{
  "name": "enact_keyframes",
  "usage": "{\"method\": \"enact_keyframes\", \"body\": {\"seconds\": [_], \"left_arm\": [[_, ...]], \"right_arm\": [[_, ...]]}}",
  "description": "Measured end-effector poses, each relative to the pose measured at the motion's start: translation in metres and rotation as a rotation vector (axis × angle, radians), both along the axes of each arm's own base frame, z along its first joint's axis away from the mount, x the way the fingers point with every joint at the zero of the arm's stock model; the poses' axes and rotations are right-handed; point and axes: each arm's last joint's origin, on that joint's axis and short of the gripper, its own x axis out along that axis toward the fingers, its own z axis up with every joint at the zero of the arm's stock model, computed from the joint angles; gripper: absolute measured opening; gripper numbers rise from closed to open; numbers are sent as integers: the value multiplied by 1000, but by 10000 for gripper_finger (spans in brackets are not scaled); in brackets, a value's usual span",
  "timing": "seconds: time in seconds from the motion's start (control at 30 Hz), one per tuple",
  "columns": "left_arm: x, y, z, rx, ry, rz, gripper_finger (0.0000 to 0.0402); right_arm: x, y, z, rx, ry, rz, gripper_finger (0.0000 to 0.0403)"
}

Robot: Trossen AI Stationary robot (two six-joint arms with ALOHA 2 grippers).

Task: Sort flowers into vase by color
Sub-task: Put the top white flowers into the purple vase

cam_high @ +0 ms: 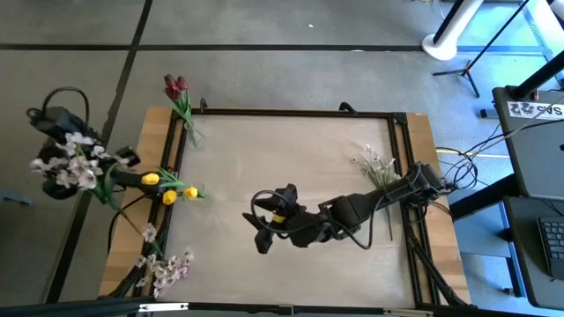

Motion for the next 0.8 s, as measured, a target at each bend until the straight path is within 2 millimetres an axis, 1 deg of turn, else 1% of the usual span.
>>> {"method": "enact_keyframes", "body": {"seconds": [0.1,0.23,0.4,0.53,0.67,0.8], "left_arm": [[14,0,-5,-16,-51,5,10],[36,0,-18,-74,-70,-8,10],[53,0,-29,-137,-93,-12,10],[68,-3,-29,-162,-89,-36,10],[86,-11,-31,-161,-58,-84,10],[90,-21,-29,-176,-94,-129,10]], "right_arm": [[0,-1,-1,-8,16,-1,214],[0,-4,-2,-53,37,-4,214],[3,-11,-4,-90,60,-10,214],[4,-17,-7,-101,95,-16,214],[5,-22,-8,-106,109,-25,214],[4,-22,-9,-108,127,-16,214]]}}
